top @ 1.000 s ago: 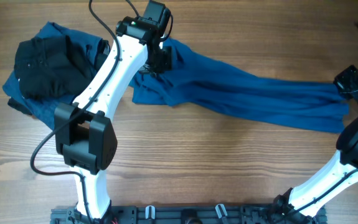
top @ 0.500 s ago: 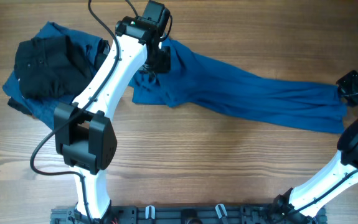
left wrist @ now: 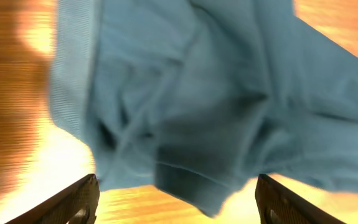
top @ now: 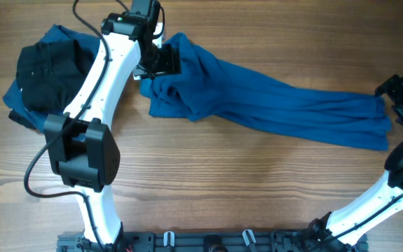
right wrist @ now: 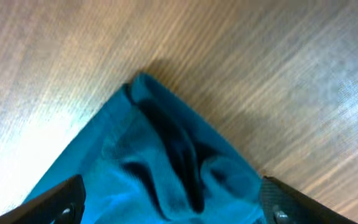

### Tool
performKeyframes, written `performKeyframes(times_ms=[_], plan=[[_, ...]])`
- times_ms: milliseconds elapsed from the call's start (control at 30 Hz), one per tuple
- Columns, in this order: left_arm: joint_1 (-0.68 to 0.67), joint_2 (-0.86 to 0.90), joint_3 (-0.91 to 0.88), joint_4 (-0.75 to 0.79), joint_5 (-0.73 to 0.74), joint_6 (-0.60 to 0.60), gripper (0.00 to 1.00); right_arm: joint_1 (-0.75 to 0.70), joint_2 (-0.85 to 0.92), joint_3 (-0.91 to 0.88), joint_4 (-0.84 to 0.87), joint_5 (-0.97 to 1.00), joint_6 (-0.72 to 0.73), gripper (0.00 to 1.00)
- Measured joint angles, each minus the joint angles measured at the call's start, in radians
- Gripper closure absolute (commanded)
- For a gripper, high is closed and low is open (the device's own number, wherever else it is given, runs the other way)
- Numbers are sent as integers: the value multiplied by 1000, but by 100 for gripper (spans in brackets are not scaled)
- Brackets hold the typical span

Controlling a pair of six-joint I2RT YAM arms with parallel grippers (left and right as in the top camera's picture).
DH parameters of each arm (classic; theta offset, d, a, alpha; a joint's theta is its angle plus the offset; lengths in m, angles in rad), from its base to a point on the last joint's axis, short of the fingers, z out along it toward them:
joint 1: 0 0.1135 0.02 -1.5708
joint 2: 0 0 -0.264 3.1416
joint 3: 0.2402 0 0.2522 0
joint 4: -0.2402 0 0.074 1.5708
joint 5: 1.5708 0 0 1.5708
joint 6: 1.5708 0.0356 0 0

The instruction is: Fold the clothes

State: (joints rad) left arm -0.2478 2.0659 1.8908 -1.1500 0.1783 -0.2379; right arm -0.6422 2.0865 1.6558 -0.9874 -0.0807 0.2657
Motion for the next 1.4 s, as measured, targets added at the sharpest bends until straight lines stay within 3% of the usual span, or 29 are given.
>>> performKeyframes(times_ms=[167,367,567,767,967,1100,1167,1400], plan=[[-2,-50,0,-13,82,26,10,-83,0,0,-7,-113,-123,12],[-2,-330,2,-14,108,35,1,-98,0,-17,-11,-167,-251,11],[-2,-528,3,-87,87,54,0,-111,0,-63,13,-198,-405,10],[-2,-552,3,-104,51,55,0,-113,65,-105,13,-228,-525,14],[-2,-552,3,-69,51,55,0,-96,70,-112,13,-294,-599,38],[-2,-552,3,-56,50,55,0,-75,87,-122,13,-365,-642,81],[-2,-552,3,-55,50,55,0,-76,92,-126,13,-378,-649,96],[-2,-552,3,-55,50,55,0,-88,93,-117,16,-335,-507,96]])
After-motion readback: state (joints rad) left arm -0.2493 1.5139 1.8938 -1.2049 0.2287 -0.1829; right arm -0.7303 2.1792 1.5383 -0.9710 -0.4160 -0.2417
